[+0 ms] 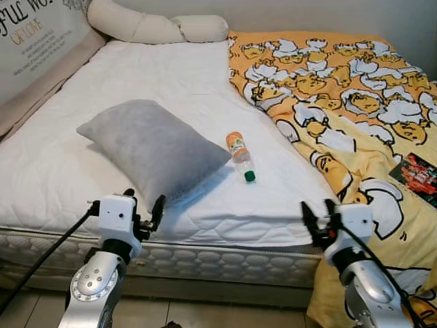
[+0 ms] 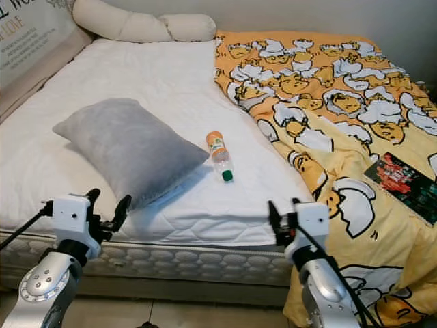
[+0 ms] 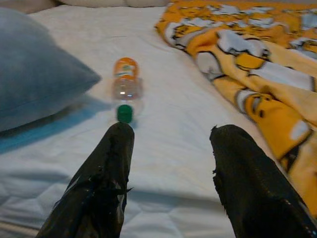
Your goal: Clean up the room
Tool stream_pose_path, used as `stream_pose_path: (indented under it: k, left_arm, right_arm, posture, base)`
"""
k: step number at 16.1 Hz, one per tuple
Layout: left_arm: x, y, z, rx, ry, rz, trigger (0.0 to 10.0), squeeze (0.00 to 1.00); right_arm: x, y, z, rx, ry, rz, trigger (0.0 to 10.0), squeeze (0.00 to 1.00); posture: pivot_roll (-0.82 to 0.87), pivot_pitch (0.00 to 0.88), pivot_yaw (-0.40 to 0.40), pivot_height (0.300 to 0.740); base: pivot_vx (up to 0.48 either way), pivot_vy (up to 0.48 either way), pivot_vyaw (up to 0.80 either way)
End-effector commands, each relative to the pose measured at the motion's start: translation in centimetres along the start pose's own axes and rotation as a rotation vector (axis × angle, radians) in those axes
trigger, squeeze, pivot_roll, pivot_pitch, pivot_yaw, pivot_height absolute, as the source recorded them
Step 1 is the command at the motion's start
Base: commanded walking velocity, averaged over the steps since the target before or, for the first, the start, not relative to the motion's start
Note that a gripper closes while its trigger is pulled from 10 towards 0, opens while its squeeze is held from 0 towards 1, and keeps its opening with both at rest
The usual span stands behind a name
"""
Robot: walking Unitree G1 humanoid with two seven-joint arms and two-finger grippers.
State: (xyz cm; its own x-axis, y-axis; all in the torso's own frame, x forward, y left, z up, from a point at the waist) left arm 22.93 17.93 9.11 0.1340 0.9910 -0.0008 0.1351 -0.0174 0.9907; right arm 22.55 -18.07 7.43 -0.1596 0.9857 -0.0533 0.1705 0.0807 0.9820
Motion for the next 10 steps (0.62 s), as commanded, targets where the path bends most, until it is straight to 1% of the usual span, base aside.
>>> stream_pose_path:
  k: [1,2,3,6,10]
  left_arm:
    - [0.10,0.22,0.07,-0.011,-0.006,0.006,10.0,0.00]
    - [0.17,0.24,0.09,-0.011,-0.004,-0.001,10.0,0.00]
    - [0.23,0.25,0.11,-0.007,-0.005,-0.010,10.0,0.00]
    - [0.13,0.30,0.14,-0.009,-0.004,-0.003,10.0,0.00]
    - [0.11,0.31,0.08,-0.003,-0.003,0.002,10.0,0.00]
  right_arm:
    - [0.00,0.43,0.14,-0.013,0.014,0.002,10.0,0.00]
    - [-0.11,0.51,0.31,-0.018,0.012,-0.005,10.0,0.00]
    - [-0.24,0.57,0.45,-0.018,0.006,-0.003,10.0,0.00]
    - [-0.28,0.53,0.52,-0.016,-0.004,0.009,10.0,0.00]
    - [-0.56,0.07,0.51,0.005,-0.031,-0.011,10.0,0.00]
  posture:
    - [-0.01,0.000,0.023,0.740]
    - [-0.01,0.000,0.018,0.740]
    - [-0.01,0.000,0.015,0.740]
    - [-0.01,0.000,0.013,0.740]
    - [-0.01,0.000,0.028,0.740]
  base:
    - [0.000,0.000,0.00]
    - [0.000,0.000,0.00]
    - [0.259,0.000,0.00]
    - [0.326,0.000,0.00]
    - [0.336,0.000,0.00]
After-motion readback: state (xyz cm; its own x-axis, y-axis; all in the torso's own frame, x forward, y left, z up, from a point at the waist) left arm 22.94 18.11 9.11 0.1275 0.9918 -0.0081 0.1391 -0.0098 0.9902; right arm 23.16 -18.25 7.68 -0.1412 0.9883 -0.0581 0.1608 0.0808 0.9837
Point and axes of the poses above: a point about 5 cm out from each wrist's last joint towards the gripper, its own z axis pointing out of the wrist towards the gripper, its own y axis along the axis of the wrist's last joint, x = y × z, the point moved 1 cm from there along z, pointing out of the wrist towards the gripper, and after that the axes turned 4 degrees about -z, right-handed, at the moved point
